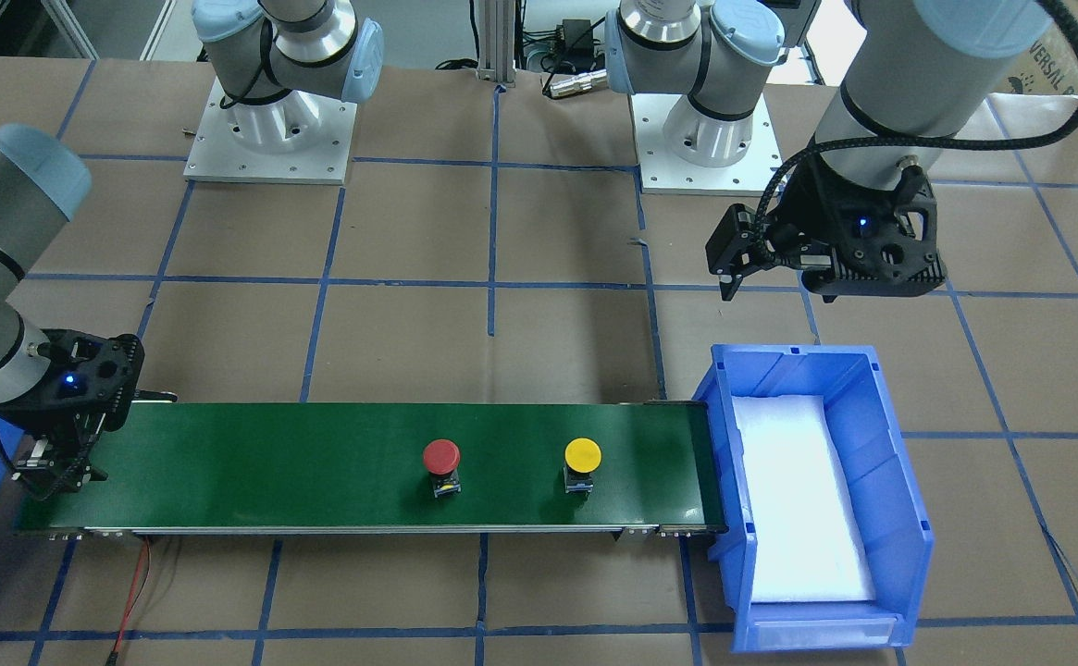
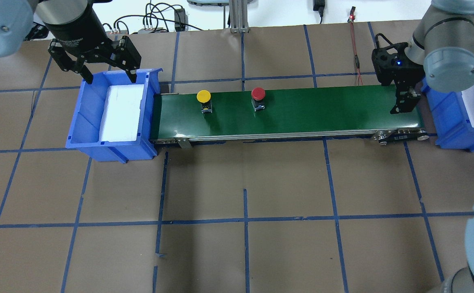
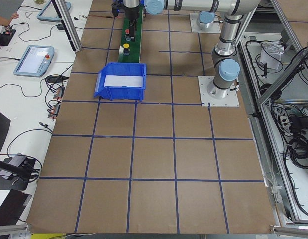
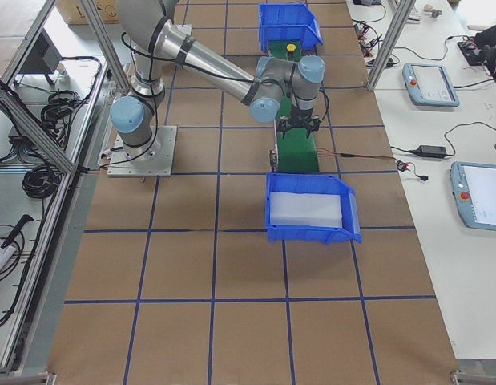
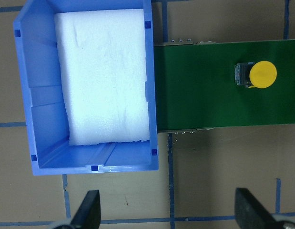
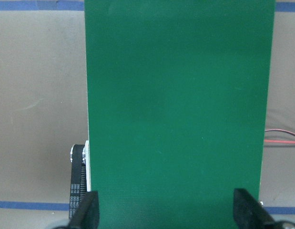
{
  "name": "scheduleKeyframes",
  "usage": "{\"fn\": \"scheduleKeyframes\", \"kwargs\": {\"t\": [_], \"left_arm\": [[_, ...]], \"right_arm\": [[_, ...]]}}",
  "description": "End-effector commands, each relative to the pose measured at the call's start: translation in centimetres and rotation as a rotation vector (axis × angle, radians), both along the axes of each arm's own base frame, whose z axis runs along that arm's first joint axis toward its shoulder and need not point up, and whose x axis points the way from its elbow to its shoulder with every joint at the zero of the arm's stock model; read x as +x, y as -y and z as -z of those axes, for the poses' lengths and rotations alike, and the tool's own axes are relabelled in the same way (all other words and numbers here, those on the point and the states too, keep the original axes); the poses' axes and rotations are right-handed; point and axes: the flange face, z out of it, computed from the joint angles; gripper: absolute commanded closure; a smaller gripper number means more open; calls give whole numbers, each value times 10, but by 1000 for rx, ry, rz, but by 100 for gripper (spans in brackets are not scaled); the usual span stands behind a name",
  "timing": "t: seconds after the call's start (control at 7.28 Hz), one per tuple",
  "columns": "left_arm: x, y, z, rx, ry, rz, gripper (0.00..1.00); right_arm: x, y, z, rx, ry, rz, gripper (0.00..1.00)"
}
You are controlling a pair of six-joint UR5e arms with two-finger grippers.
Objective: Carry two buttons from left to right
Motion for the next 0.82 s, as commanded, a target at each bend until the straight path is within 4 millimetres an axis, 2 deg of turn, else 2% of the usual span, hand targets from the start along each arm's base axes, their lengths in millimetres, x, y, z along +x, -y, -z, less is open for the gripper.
{"fn": "scheduleKeyframes", "kwargs": {"t": [0.0, 0.14, 0.41, 0.69], "left_arm": [[-2, 3, 1, 3, 0, -12, 0], [-1, 9, 0, -25, 9, -20, 0], [-1, 5, 9, 1, 6, -12, 0], [-3, 10, 10, 4, 6, -8, 0]], "right_arm": [[1, 1, 1, -3, 7, 3, 0], [0, 1, 0, -9, 6, 0, 0], [-1, 4, -1, -32, -4, 13, 0], [-1, 5, 1, -32, 0, 24, 0]]}}
